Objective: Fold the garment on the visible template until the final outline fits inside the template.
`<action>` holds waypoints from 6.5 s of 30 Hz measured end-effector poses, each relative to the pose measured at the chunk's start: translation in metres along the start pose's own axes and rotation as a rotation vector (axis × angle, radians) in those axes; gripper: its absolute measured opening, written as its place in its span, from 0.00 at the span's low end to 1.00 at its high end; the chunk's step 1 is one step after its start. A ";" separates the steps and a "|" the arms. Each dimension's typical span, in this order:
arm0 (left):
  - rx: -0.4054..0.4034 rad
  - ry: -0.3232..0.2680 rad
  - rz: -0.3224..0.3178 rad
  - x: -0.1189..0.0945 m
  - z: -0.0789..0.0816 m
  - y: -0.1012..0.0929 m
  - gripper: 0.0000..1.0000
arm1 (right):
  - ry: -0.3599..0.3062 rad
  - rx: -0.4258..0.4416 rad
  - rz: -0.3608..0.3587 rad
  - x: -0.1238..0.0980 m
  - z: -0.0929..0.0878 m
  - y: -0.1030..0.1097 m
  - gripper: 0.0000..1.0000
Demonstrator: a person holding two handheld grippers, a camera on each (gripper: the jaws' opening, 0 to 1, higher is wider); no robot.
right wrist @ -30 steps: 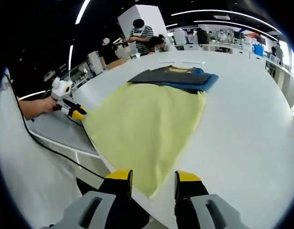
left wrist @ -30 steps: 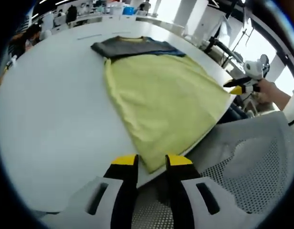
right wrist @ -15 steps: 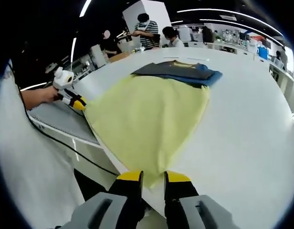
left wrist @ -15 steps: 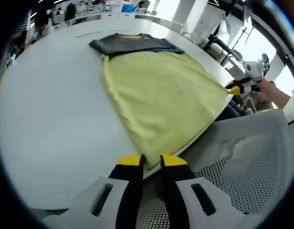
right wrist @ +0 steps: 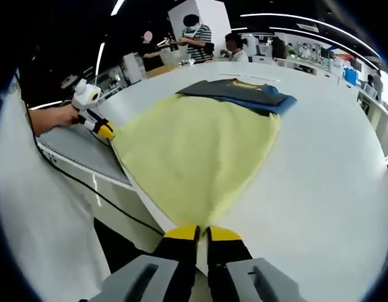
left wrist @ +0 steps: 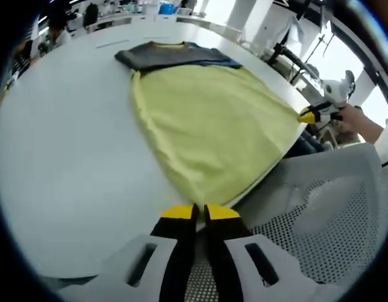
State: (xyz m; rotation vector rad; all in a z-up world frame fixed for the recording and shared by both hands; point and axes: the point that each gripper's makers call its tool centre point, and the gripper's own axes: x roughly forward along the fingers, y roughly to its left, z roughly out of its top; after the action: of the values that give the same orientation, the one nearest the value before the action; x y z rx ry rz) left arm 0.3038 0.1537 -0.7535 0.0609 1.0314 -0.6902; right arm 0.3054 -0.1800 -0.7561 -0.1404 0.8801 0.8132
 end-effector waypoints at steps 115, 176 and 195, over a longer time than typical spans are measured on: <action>0.029 -0.460 0.134 -0.042 0.195 0.047 0.00 | -0.220 -0.075 -0.115 -0.031 0.152 -0.089 0.00; -0.061 -0.512 0.233 0.011 0.293 0.139 0.00 | -0.220 -0.073 -0.223 0.028 0.244 -0.181 0.00; -0.107 -0.484 0.260 0.047 0.308 0.167 0.00 | -0.180 -0.075 -0.255 0.062 0.251 -0.217 0.00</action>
State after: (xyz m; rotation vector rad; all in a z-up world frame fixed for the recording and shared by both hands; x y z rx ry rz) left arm 0.6480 0.1515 -0.6717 -0.0628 0.5788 -0.3832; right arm 0.6354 -0.1891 -0.6841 -0.2369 0.6468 0.6101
